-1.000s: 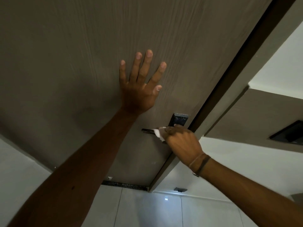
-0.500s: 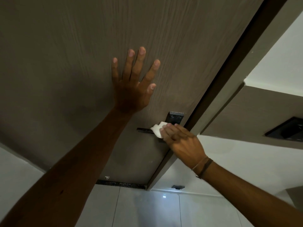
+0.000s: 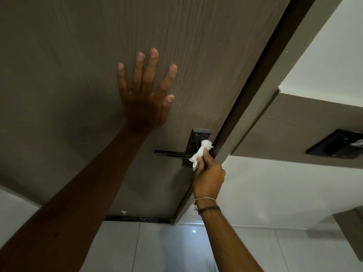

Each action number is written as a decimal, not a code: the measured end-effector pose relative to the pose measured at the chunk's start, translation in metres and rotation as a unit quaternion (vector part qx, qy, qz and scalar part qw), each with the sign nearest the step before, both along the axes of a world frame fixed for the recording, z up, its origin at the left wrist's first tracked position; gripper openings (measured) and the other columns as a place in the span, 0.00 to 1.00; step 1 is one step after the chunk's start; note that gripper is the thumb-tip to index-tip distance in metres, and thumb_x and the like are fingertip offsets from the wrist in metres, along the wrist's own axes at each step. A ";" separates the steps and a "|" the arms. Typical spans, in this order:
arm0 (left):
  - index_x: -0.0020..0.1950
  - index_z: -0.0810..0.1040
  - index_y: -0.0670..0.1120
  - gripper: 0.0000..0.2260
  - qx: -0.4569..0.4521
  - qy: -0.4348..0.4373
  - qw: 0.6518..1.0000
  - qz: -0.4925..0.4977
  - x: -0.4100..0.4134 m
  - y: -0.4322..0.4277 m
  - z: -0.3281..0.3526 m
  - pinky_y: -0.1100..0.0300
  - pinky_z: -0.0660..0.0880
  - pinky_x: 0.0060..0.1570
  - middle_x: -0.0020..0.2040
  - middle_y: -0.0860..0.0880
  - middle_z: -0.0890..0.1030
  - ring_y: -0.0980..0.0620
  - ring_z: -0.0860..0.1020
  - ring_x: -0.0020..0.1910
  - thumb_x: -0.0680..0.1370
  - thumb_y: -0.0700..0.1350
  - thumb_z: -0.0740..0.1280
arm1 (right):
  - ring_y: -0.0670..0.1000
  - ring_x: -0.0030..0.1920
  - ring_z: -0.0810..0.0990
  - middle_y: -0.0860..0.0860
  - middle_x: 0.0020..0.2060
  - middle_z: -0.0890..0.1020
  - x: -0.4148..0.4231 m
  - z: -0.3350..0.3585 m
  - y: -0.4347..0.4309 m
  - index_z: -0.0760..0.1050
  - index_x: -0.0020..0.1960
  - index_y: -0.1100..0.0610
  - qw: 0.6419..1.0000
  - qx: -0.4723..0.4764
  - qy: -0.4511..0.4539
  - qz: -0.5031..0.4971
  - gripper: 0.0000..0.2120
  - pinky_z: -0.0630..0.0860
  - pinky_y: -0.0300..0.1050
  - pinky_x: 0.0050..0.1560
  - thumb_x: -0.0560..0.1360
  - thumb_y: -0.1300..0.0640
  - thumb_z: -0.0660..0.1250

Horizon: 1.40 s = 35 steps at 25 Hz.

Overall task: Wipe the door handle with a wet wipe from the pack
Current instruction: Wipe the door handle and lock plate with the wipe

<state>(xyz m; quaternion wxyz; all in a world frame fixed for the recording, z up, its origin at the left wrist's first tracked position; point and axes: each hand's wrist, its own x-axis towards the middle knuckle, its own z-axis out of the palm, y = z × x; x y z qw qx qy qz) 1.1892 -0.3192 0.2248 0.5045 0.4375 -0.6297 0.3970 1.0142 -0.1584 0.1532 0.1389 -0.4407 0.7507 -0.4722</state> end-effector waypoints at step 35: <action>0.87 0.54 0.56 0.30 -0.002 -0.011 0.999 0.031 0.002 0.001 0.002 0.38 0.43 0.85 0.82 0.41 0.60 0.42 0.53 0.85 0.84 0.58 0.49 | 0.57 0.81 0.44 0.58 0.81 0.51 0.008 -0.005 -0.019 0.50 0.81 0.59 0.908 -0.014 0.400 0.122 0.41 0.44 0.53 0.80 0.79 0.35 0.56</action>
